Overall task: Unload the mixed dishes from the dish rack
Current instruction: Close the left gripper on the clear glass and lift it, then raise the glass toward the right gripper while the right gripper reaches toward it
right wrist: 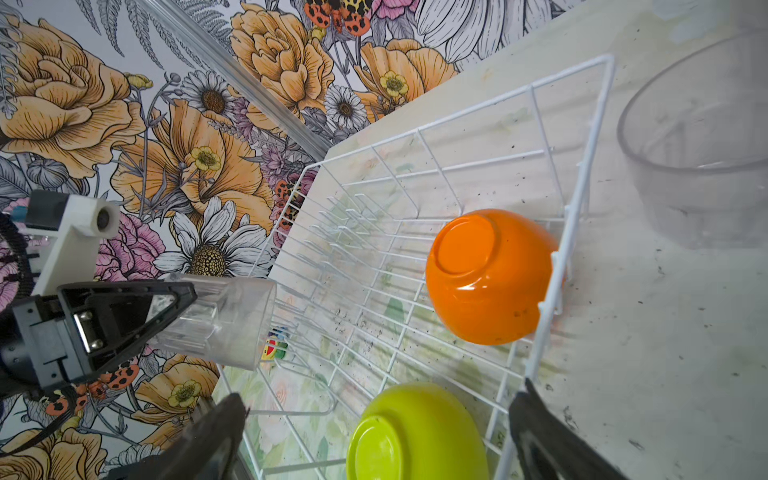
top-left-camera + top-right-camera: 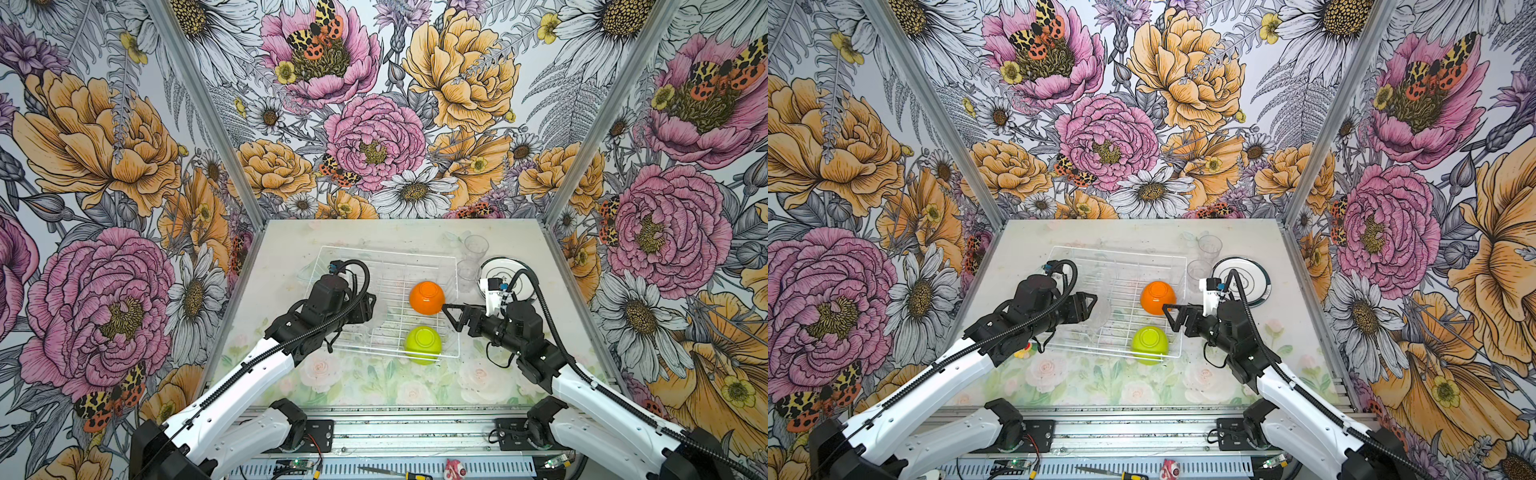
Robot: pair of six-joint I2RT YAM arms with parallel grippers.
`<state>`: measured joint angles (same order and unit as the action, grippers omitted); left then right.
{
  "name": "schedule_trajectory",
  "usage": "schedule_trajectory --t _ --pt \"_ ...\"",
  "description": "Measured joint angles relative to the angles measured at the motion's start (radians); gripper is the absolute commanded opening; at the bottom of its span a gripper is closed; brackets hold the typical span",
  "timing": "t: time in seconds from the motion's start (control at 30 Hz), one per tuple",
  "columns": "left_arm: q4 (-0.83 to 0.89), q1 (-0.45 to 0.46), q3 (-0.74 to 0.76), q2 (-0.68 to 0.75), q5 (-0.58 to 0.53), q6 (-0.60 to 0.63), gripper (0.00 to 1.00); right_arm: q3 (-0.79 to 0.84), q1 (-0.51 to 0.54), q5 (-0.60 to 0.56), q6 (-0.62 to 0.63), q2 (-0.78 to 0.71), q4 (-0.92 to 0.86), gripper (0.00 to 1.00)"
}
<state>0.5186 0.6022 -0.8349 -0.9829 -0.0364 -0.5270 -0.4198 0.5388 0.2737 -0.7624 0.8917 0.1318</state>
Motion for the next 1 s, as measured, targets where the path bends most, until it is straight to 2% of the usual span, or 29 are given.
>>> schedule_trajectory --t 0.3,0.5,0.8,1.0 --pt "-0.132 -0.056 -0.001 -0.023 0.161 -0.072 0.53 -0.135 0.153 -0.043 0.053 0.186 0.077 0.97" --pt "-0.196 -0.076 -0.001 -0.026 0.198 -0.108 0.53 -0.187 0.203 -0.053 0.074 0.278 0.141 0.93" --pt "-0.316 -0.090 -0.001 -0.088 0.267 -0.190 0.53 -0.227 0.231 -0.056 0.085 0.341 0.234 0.72" --pt "-0.359 -0.090 -0.001 -0.108 0.290 -0.227 0.53 -0.261 0.241 -0.046 0.102 0.369 0.278 0.63"
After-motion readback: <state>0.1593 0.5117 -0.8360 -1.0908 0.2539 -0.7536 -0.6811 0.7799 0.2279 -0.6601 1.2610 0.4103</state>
